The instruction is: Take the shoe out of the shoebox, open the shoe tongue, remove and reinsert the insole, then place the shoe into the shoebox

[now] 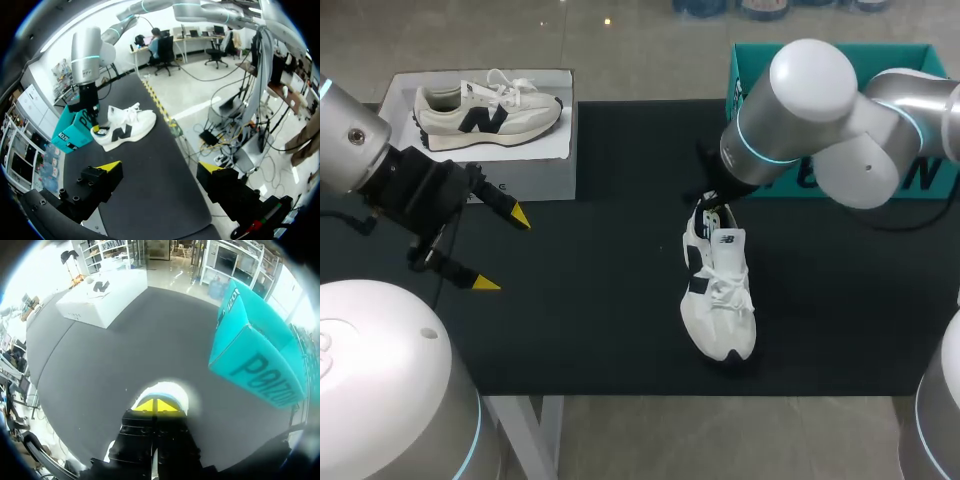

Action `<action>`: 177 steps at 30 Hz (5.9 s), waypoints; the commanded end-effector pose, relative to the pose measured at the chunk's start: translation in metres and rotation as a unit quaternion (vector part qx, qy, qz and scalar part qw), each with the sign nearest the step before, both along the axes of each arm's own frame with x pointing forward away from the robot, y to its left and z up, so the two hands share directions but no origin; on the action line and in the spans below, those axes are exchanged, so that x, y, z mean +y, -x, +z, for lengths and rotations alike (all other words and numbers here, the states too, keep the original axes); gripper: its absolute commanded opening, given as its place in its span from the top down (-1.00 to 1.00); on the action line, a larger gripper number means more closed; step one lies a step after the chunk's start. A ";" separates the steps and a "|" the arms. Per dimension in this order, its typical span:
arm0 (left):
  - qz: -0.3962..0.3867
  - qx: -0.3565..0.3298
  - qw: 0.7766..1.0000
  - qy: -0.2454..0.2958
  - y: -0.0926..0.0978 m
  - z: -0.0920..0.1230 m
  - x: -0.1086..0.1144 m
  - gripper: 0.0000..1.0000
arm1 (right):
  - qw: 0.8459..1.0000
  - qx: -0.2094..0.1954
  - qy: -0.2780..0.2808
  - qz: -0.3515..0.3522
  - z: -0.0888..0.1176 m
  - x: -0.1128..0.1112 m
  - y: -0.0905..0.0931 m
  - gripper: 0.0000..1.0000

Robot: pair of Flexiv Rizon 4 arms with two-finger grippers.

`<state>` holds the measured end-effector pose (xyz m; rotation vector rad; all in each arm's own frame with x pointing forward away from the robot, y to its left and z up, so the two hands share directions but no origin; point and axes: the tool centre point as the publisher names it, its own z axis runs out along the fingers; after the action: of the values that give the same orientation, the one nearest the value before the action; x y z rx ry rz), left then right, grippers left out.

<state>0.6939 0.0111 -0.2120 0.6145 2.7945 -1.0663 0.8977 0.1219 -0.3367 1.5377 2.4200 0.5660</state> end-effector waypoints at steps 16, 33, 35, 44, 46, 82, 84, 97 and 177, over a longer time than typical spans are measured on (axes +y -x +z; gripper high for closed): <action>0.000 0.001 1.000 -0.001 0.000 0.000 0.000 -1.00 | 1.000 -0.003 0.013 0.004 -0.007 -0.003 -0.016 1.00; 0.000 0.001 1.000 -0.001 0.000 0.000 0.000 -1.00 | 1.000 0.006 0.017 0.001 -0.005 -0.010 0.003 1.00; 0.000 0.001 1.000 -0.001 0.000 0.000 0.000 -1.00 | 1.000 0.004 0.016 0.005 -0.002 -0.007 0.003 1.00; 0.000 0.001 1.000 -0.001 0.000 0.000 0.000 -1.00 | 0.999 0.008 0.010 0.031 -0.003 0.016 0.003 1.00; 0.000 0.001 1.000 -0.001 0.000 0.000 0.000 -1.00 | 0.999 0.012 0.007 0.036 -0.006 0.022 0.001 1.00; 0.000 0.001 1.000 -0.001 0.000 0.000 0.000 -1.00 | 0.999 0.017 -0.016 0.030 -0.010 0.013 0.005 1.00; 0.000 0.001 1.000 -0.001 0.000 0.000 0.000 -1.00 | 0.999 0.012 -0.014 0.028 -0.003 0.011 0.007 1.00; 0.000 0.001 1.000 -0.001 0.000 0.000 0.000 -1.00 | 1.000 0.024 0.010 0.008 -0.008 -0.006 0.008 1.00; 0.000 0.001 1.000 -0.001 0.000 0.000 0.000 -1.00 | 0.974 0.211 0.062 -0.046 -0.018 -0.019 0.033 1.00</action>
<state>0.6939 0.0111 -0.2120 0.6145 2.7945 -1.0663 0.8629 0.1027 -0.3623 1.8490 2.5921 0.0928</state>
